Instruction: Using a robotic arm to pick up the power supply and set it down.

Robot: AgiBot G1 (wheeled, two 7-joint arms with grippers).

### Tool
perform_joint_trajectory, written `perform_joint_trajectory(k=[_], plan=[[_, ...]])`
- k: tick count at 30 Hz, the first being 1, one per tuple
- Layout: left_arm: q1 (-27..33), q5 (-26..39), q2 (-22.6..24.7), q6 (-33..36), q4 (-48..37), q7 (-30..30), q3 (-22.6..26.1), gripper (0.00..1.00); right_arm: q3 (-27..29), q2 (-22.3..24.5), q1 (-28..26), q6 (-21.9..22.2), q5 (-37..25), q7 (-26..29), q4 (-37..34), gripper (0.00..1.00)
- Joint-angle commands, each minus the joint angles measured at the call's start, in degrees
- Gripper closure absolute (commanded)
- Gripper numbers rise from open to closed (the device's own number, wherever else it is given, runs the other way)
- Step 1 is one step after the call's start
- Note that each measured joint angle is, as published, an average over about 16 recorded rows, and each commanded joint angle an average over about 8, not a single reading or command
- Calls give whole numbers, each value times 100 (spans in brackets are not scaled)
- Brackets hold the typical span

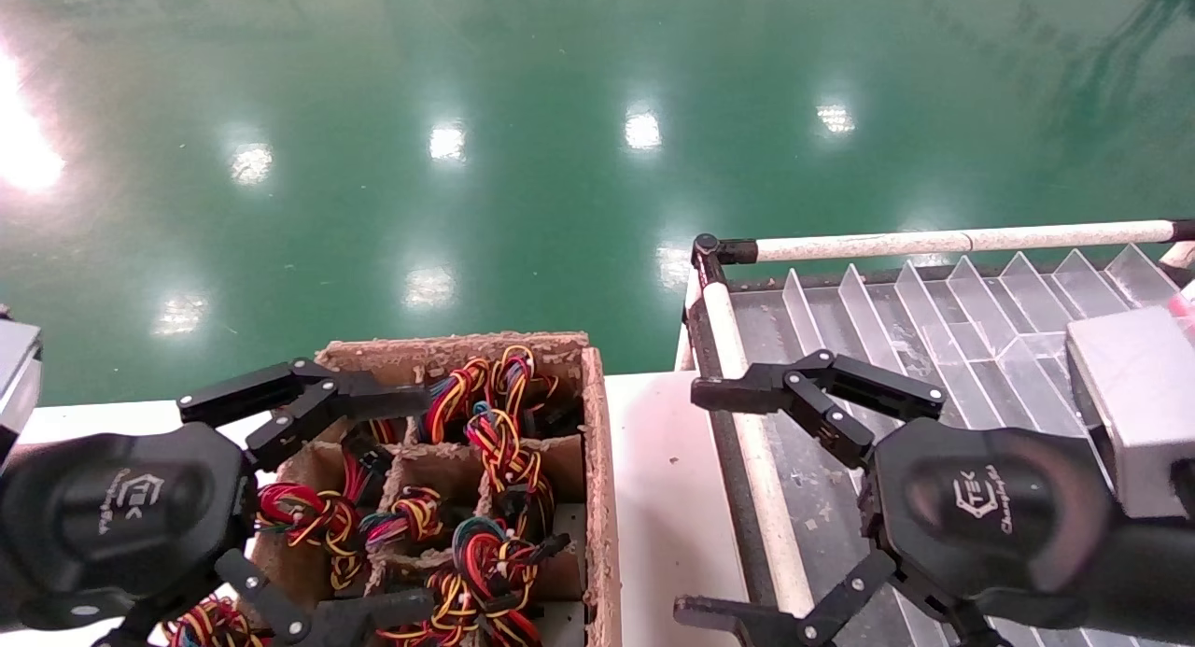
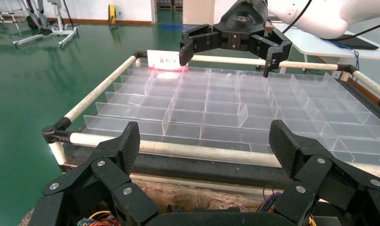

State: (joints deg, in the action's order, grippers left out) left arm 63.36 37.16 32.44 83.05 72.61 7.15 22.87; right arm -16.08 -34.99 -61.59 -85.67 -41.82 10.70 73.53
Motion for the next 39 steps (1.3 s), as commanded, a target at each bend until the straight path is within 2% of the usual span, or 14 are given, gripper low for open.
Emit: perform_joint_trajectory(k=[1,36,37,39], plan=[[0,0,0,0,0,0,0,0,0,0,0,0,0,0,0,0],[0,0,0,0,0,0,0,0,0,0,0,0,0,0,0,0],[0,0,0,0,0,0,0,9,0,0,0,0,0,0,0,0],[0,0,0,0,0,0,0,34,0,0,0,0,0,0,0,0]])
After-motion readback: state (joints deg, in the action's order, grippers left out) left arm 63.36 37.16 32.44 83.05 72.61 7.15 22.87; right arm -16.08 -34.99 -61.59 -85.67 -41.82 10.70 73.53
